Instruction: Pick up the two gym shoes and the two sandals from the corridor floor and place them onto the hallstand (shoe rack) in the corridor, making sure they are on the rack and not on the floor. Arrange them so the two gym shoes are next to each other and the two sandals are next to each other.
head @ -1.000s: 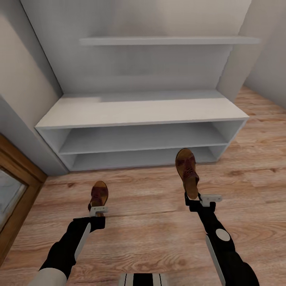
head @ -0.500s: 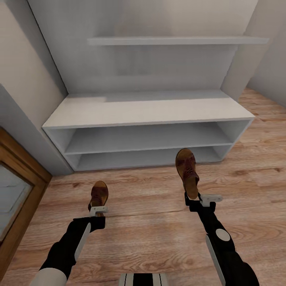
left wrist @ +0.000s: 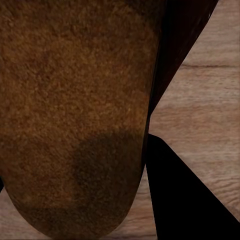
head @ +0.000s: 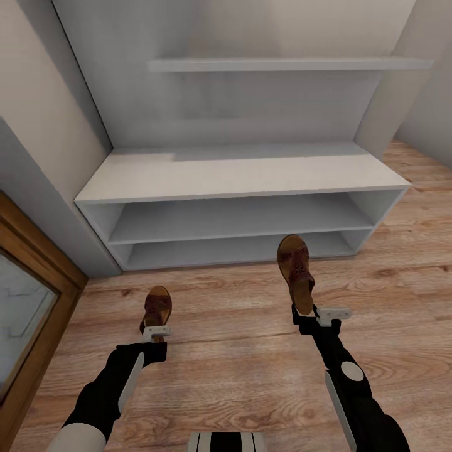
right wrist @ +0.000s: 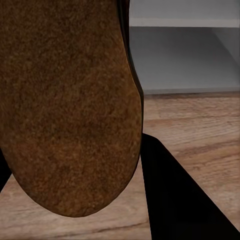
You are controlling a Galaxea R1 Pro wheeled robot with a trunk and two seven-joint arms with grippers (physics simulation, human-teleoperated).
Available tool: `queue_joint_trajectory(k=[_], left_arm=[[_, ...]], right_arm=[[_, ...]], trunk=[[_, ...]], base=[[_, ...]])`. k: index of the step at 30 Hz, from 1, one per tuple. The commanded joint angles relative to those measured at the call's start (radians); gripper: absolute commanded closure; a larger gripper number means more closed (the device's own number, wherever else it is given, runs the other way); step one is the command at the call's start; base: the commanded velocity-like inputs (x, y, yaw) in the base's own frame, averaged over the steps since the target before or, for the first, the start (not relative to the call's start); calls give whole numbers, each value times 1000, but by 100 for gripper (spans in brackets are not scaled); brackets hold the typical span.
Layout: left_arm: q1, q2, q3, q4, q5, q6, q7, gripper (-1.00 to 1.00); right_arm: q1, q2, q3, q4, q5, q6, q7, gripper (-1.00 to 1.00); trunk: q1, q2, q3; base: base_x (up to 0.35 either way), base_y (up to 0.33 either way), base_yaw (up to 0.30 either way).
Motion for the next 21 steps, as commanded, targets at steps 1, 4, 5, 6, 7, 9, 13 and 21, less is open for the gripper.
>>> queue_joint_trajectory(k=[1,4,5,6,7,9,13,21], left_arm=[[0,0,0,0,-3,0,-3,100],[0,0,0,0,-3,0,-2,100],[0,0,0,0,-3,0,-2,100],[0,0,0,0,-3,0,-2,100],[0,0,0,0,-3,0,-2,100],[0,0,0,0,-3,0,-1,100],[0,0,-1,0,-3,0,-1,100],[0,0,0,0,-3,0,-1,100]], right_arm=[[0,0,0,0,-4,0,1,100],[0,0,0,0,-4,0,1,100],[0,-1,0,0,-4,0,1,100],[0,-1,0,0,-4,0,1,100],[0,-1,0,0,-4,0,1,100],[0,-1,0,0,-4,0,2,100],[0,-1,0,0,-4,0,1,100],[0,0,0,0,-4,0,1,100]], trunk=[[0,0,0],[0,0,0],[0,0,0],[0,0,0],[0,0,0],[0,0,0],[0,0,0],[0,0,0]], base=[[0,0,0],[0,0,0],[0,0,0],[0,0,0],[0,-29,0],[0,-123,0],[0,-244,0],[0,-83,0]])
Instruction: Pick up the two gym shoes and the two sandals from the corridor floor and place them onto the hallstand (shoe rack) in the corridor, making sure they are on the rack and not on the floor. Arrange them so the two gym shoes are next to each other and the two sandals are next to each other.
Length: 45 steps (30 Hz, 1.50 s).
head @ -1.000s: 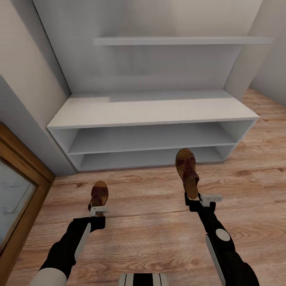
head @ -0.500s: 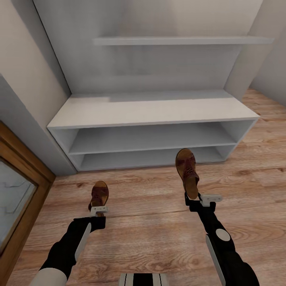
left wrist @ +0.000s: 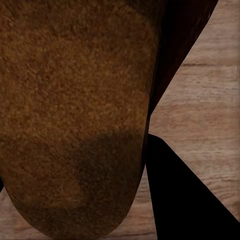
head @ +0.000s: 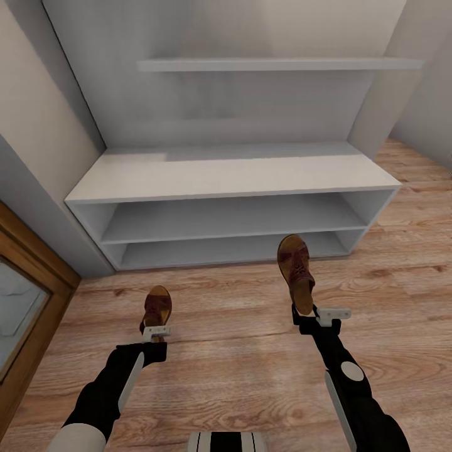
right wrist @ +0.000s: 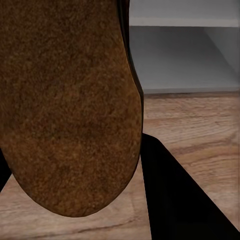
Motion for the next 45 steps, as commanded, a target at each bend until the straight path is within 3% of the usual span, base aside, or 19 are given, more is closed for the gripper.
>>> queue_joint_trajectory(k=[1,11,35,45], left_arm=[[0,0,0,0,-3,0,-3,100],[0,0,0,0,-3,0,-3,100],[0,-1,-1,-1,-3,0,0,100],[-16,-2,-2,-5,-3,0,2,100]], right_arm=[[0,0,0,0,-4,0,1,100],[0,0,0,0,-4,0,1,100],[0,0,0,0,-5,0,1,100],[0,-3,-10,-2,-7,4,1,100]], trunk=[[0,0,0],[0,0,0],[0,0,0],[0,0,0]], base=[[0,-9,0],[0,-4,0],[15,-310,0],[0,-39,0]])
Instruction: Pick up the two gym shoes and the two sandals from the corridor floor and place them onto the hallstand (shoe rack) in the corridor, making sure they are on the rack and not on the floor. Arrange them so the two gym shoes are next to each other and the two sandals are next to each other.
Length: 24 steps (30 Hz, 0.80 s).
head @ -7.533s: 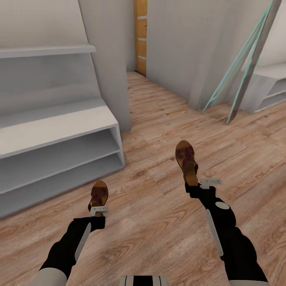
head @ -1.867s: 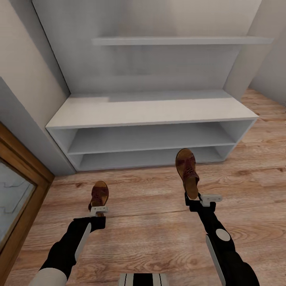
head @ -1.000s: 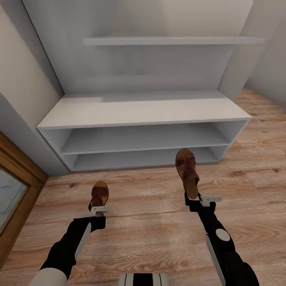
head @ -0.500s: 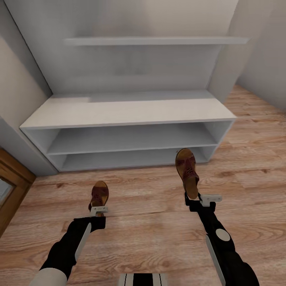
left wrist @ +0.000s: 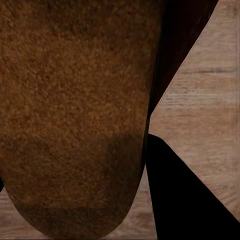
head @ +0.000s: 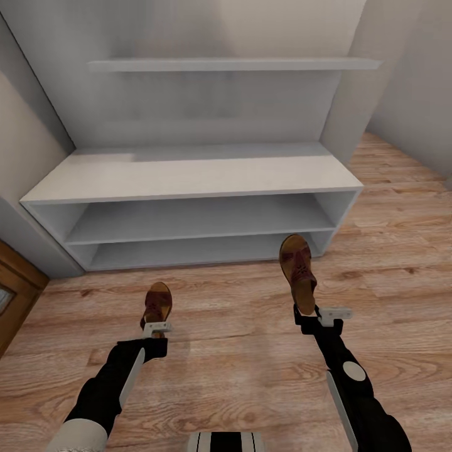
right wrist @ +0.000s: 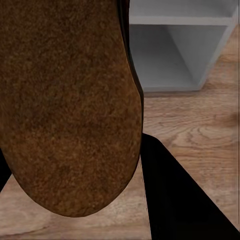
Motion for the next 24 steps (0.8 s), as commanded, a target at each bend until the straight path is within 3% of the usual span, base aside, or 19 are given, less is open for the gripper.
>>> queue_joint_trajectory(k=[1,3,5,6,7,8,9,10,12,14,16,18,21,24], left_arm=[[-6,0,0,0,-3,0,-1,100],[-16,0,0,-1,-3,1,1,100],[-32,0,1,-1,-3,1,2,100],[-44,0,1,0,-3,1,3,100],[-61,0,2,1,-3,1,3,100],[-77,-1,2,2,-4,2,3,100],[-90,-3,2,3,-3,2,3,100],[-95,-4,2,4,-3,2,3,100],[-120,-5,2,6,-2,2,3,100],[-148,-5,2,9,-2,2,3,100],[-176,-7,2,18,-2,2,4,100],[-192,-14,2,30,-2,5,5,100],[-247,-21,2,54,-2,45,9,100],[-300,-23,2,68,-3,79,11,100]], right_arm=[[0,-1,-8,0,-4,2,1,100],[0,-2,-45,0,-5,4,1,100],[0,-1,-172,0,-5,6,0,100],[0,0,-265,1,-4,6,0,100],[0,1,-426,1,-4,7,1,100],[0,2,-635,0,-4,9,5,100],[0,2,-765,0,-3,10,6,100],[0,2,-803,0,-3,10,7,100],[0,2,-920,0,-3,10,8,100],[0,2,-993,0,-4,11,8,100],[0,2,-1029,-4,-5,12,5,100],[0,3,-1037,-7,-13,12,3,100],[0,4,-1038,-27,-86,25,1,100],[0,4,-985,-99,-131,94,0,100]], trunk=[[0,0,0],[0,0,0],[0,0,0],[0,0,0],[0,0,0],[0,0,0],[0,0,0],[0,0,0],[0,0,0],[0,0,0],[0,0,0],[0,0,0],[0,0,0],[0,0,0]], base=[[0,0,0],[0,0,0],[0,0,0],[0,0,0],[0,0,0],[0,0,0],[0,0,0],[0,0,0],[0,0,0],[0,0,0],[0,0,0],[0,0,0],[0,0,0],[0,0,0]])
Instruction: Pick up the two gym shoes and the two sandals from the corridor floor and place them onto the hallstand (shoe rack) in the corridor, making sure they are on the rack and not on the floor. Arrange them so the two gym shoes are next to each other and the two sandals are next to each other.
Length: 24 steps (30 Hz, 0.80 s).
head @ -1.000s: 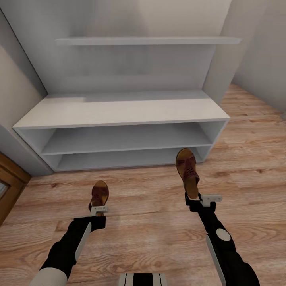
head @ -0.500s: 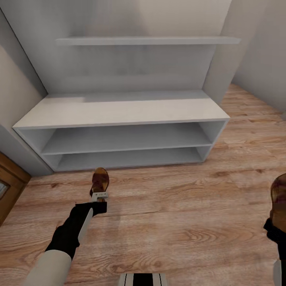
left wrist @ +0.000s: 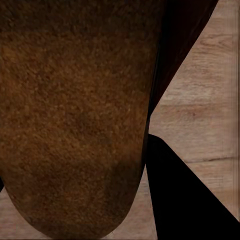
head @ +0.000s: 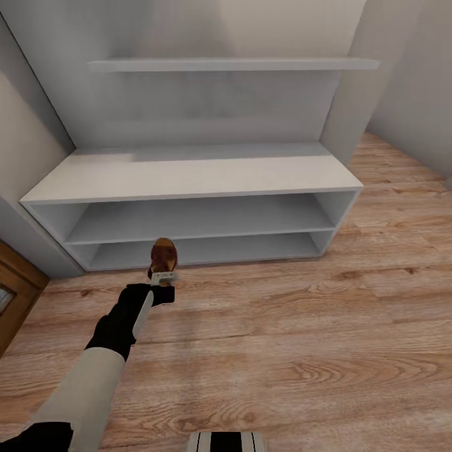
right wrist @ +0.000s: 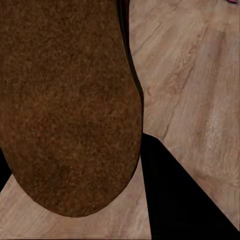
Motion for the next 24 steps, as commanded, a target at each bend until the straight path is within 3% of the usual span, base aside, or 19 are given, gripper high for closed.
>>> queue_joint_trajectory(k=[1,4,5,7,11,17,24], left_arm=[[-35,-1,0,5,-4,23,-2,100],[-103,-2,0,37,-4,66,-1,100],[-126,-2,0,58,-4,72,-1,100],[-176,-3,0,111,-4,79,-1,100],[-276,-4,1,243,-3,85,-1,100],[-438,-36,5,481,-1,117,-2,100],[-466,-37,6,518,-2,128,-3,100]], right_arm=[[0,-3,93,-28,-13,53,1,100],[-1,-12,304,-51,-21,124,0,100],[-1,-13,344,-54,-22,134,-1,100],[-1,-15,386,-58,-23,145,-1,100],[-1,-15,412,-60,-24,152,-1,100],[-1,-15,418,-60,-24,154,0,100],[-1,-16,418,-62,-24,155,-1,100]], trunk=[[0,0,0],[0,0,0],[0,0,0],[0,0,0],[0,0,0],[0,0,0],[0,0,0]], base=[[0,0,0],[0,0,0],[0,0,0],[0,0,0],[0,0,0],[0,0,0],[0,0,0]])
